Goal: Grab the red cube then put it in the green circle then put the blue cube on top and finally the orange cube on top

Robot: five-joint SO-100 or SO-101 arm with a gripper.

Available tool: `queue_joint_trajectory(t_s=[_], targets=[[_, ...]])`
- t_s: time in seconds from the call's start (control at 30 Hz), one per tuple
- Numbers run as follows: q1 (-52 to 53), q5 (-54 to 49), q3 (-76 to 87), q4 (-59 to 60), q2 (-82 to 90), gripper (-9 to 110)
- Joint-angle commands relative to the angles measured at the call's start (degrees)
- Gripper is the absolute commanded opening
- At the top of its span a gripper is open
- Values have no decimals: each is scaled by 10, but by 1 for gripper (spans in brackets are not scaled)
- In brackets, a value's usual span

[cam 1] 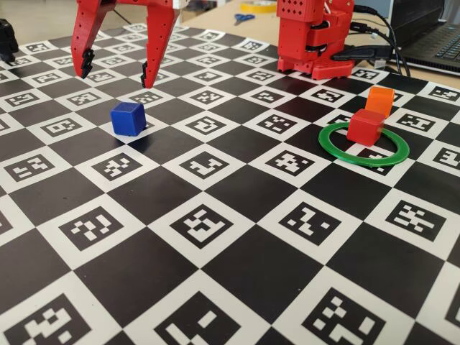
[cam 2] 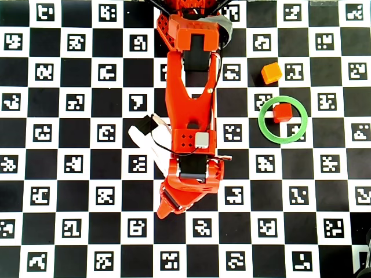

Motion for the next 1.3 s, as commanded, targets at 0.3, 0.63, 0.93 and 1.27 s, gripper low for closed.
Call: queue_joint_trajectory(t_s=[0.3,0.63,0.93,1.27], targets=[[6,9,65,-62,8,39],[5,14,62,-83,-20,38],[9,16,55,-99,-33,34],[13,24,48,-102,-40,22]])
